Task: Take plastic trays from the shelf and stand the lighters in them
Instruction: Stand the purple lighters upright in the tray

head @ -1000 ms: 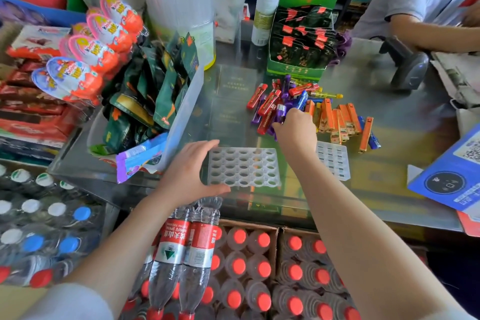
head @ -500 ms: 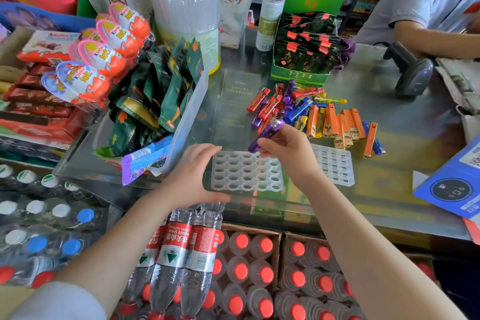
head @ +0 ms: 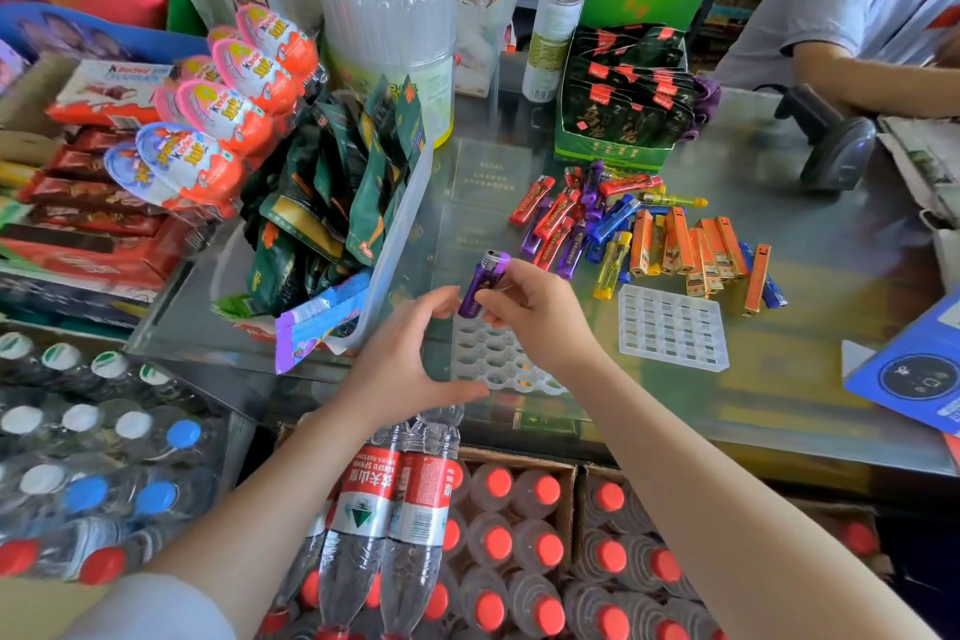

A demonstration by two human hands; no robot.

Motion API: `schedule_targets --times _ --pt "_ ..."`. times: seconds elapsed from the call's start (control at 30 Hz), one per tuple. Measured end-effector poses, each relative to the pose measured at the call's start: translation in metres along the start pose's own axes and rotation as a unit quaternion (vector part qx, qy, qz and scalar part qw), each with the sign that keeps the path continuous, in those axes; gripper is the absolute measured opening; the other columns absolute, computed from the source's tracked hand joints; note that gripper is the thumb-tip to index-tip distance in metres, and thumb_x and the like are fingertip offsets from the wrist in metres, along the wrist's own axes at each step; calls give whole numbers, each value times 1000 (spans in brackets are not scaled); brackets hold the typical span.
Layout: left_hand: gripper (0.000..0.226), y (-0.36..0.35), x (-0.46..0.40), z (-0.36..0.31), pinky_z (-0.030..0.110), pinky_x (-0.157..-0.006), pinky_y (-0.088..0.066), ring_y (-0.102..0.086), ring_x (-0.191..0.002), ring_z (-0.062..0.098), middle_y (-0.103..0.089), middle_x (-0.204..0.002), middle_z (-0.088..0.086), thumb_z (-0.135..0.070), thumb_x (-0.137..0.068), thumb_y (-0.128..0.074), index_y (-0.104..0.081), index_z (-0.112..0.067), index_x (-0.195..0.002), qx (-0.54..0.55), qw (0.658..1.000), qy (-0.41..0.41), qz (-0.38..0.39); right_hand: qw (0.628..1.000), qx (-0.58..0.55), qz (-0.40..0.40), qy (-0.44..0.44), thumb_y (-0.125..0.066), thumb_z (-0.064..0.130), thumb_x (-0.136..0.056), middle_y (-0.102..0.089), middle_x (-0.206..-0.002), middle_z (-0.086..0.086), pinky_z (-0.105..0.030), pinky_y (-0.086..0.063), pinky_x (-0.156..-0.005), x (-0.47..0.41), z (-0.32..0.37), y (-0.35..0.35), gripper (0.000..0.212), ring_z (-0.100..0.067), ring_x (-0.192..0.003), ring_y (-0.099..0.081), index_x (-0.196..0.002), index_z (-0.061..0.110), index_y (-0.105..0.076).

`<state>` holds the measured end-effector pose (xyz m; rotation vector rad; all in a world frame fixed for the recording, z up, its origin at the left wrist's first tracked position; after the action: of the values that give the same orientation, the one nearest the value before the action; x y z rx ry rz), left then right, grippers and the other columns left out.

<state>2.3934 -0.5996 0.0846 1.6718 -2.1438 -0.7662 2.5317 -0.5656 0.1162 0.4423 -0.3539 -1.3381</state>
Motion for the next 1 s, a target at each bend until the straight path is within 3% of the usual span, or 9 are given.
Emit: schedule_targets --times 0.13,0.23,0.37,0.57,0.67,0.8,0.9,1.0 --pt "93 -2 -1 2 26 -98 -38 -47 -114 5 -50 -121 -9 -59 -50 -73 -41 -22 -130 -11 1000 -9 -3 994 89 8 66 -62 8 -84 -64 -82 0 -16 -44 -61 1 7 -5 12 -15 -64 -56 -96 5 -64" --pt "93 -1 0 1 22 -94 -36 -46 -112 4 -50 -116 -11 -60 -48 -71 -43 -23 -128 -23 1000 -11 -6 982 159 18 105 -62 12 -85 -62 -83 -6 -28 -40 -62 0 8 -8 13 -20 -68 -51 -92 1 -62" --pt "93 -3 -5 -2 28 -92 -38 -41 -112 7 -53 -116 -6 -65 -47 -68 -44 -22 -126 -93 995 -33 4 975 182 26 126 -62 15 -85 -57 -79 -4 -38 -44 -62 2 3 -10 15 -19 -67 -47 -92 1 -61" --pt "92 -6 -6 -1 31 -94 -37 -40 -113 14 -52 -117 0 -68 -51 -63 -43 -16 -125 -151 987 -45 12 970 210 37 115 -61 17 -87 -61 -96 -7 -36 -47 -65 5 1 -7 21 -12 -71 -46 -104 6 -60" --pt "90 -5 -10 1 35 -96 -36 -41 -114 19 -51 -119 2 -64 -52 -70 -45 -14 -122 -172 985 -26 -3 971 227 9 75 -56 14 -89 -61 -110 -1 -31 -53 -72 -1 -9 14 28 -6 -74 -50 -117 13 -55" --pt "102 -6 -12 0 30 -99 -27 -37 -120 21 -46 -128 5 -68 -48 -69 -42 -10 -128 -195 981 -12 -8 960 240 -127 -71 -46 18 -93 -63 -104 -7 -29 -45 -63 -17 -37 59 21 -18 -76 -55 -108 9 -57" --pt "107 -5 -12 1 27 -98 -22 -31 -119 18 -44 -126 7 -72 -45 -64 -41 -8 -127 -196 980 -2 -23 925 310 -130 -180 -41 25 -93 -60 -90 -9 -31 -44 -59 -27 -52 72 24 -26 -72 -54 -100 7 -56" --pt "109 -5 -11 4 28 -100 -22 -28 -118 18 -42 -124 7 -75 -43 -55 -40 -8 -127 -198 980 9 -26 899 364 -115 -214 -42 30 -93 -56 -83 -10 -31 -42 -59 -36 -51 69 26 -29 -69 -52 -82 7 -49"
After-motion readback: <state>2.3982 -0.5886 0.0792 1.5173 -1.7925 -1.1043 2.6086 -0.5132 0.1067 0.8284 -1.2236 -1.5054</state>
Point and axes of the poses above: each hand's wrist, its own x-axis away from the middle knuckle, its own y-axis out of the back of the hand, z = x × y, the point moved 6 cm from there along -x, towards the middle knuckle
